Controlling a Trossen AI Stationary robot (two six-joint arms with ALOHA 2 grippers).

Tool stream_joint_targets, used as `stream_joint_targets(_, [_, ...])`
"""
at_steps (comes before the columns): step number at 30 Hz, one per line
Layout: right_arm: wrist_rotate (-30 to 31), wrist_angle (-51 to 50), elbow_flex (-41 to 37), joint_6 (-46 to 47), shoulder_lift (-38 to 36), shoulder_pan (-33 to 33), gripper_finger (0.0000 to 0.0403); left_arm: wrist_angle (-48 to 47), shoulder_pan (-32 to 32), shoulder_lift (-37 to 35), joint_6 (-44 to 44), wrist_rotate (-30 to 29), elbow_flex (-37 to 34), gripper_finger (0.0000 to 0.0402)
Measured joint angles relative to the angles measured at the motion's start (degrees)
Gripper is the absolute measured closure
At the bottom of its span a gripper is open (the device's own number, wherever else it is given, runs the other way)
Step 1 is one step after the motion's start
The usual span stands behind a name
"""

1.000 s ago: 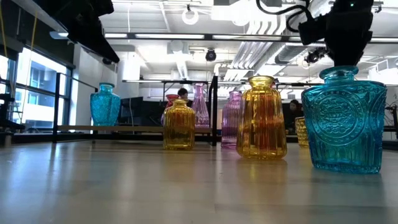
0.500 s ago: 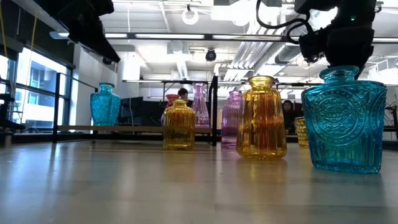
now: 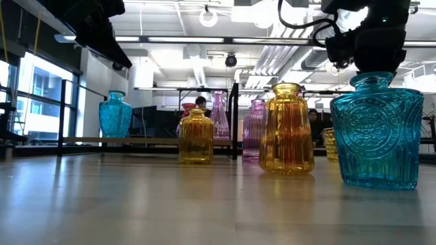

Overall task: Sort vases onto shelf
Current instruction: Put the top blue vase on the shelf aligned with the other blue vase

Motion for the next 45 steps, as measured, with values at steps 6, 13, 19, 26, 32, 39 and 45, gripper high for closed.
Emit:
stream_joint_targets(6, [-0.7,0.0,0.0,-0.2,0.0,0.0,0.0335,0.0,0.0,0.0,0.0,0.0,0.0,0.0401])
stream_joint_targets(13, [-0.2,-0.5,0.1,-2.2,0.0,0.0,0.0389,0.0,0.0,0.0,0.0,0.0,0.0,0.0401])
stream_joint_targets(19, [-1.3,-1.4,0.4,-2.6,0.0,0.0,0.0399,0.0,0.0,0.0,0.1,0.1,0.0,0.0401])
stream_joint_targets(26, [-3.8,-8.2,7.5,-0.7,0.1,1.7,0.04,0.0,0.0,0.0,1.2,0.2,0.0,0.0401])
stream_joint_targets(32, [-1.3,-12.2,21.6,1.1,1.1,4.3,0.0402,0.0,0.0,0.0,1.6,0.1,0.0,0.0401])
stream_joint_targets(39, [3.1,-16.1,42.4,-10.5,13.6,3.8,0.0402,0.7,0.0,0.0,3.0,0.0,0.0,0.0401])
stream_joint_targets(45, [0.9,-21.9,65.5,-29.5,31.8,-0.2,0.0402,0.7,0.0,0.0,2.9,0.2,0.0,0.0401])
